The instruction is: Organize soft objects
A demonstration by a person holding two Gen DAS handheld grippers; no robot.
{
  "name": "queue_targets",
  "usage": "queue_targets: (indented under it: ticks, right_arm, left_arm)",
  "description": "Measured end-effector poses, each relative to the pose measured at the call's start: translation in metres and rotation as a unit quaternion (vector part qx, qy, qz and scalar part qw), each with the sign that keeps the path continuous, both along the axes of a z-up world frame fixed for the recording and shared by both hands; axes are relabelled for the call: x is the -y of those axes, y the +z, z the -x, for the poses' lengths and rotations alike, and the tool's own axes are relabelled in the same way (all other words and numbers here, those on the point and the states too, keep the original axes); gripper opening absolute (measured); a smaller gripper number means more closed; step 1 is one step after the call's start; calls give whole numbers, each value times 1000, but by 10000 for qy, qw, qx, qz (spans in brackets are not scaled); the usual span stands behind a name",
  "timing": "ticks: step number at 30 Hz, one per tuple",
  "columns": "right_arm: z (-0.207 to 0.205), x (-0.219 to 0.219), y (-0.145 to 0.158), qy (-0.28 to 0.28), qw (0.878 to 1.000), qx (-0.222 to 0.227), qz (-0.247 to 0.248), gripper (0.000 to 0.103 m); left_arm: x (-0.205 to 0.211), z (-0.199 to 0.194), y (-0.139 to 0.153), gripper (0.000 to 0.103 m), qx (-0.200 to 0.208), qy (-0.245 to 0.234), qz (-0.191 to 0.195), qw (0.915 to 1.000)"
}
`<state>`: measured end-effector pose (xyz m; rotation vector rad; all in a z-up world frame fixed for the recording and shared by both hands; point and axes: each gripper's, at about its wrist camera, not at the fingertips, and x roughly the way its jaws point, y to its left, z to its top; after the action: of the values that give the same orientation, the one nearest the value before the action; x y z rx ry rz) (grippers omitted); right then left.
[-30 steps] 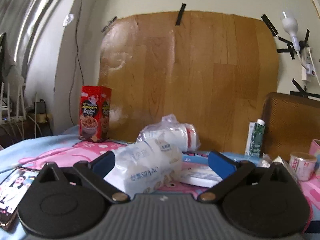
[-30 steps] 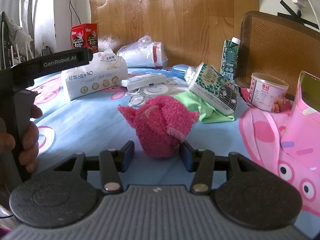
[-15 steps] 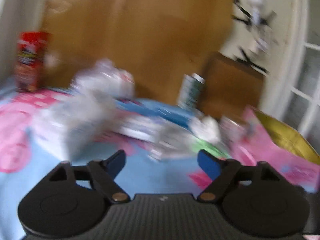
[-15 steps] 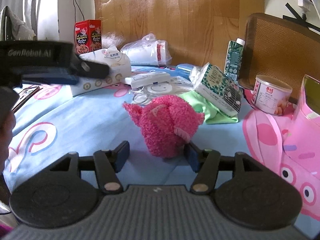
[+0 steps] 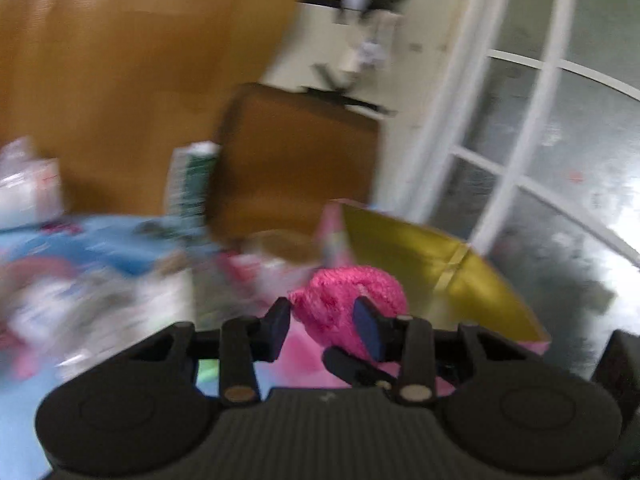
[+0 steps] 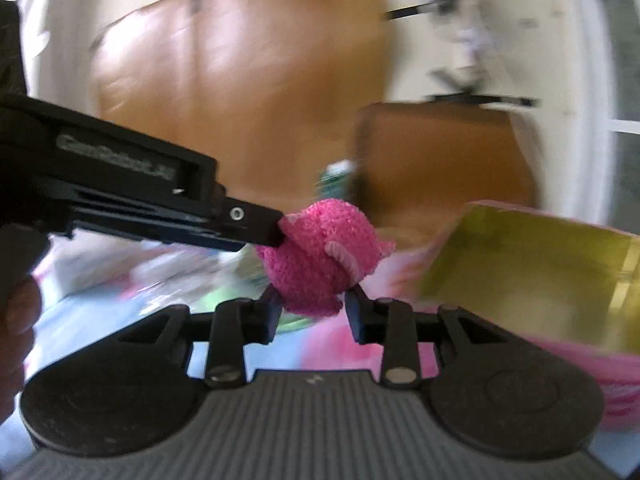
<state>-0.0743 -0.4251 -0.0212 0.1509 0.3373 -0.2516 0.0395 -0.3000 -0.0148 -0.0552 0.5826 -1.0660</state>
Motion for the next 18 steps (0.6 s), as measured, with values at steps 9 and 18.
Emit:
queue_targets:
  ticks: [9, 18]
  right_arm:
    - [11, 98, -3, -1821, 9818, -515, -177, 84]
    - [27, 64, 5, -1697, 9805, 682, -715, 84]
  left_arm:
    - [105, 26, 7, 62, 536, -257, -240, 9979]
    - [-34, 4, -3, 83, 1576, 1045, -183, 9818]
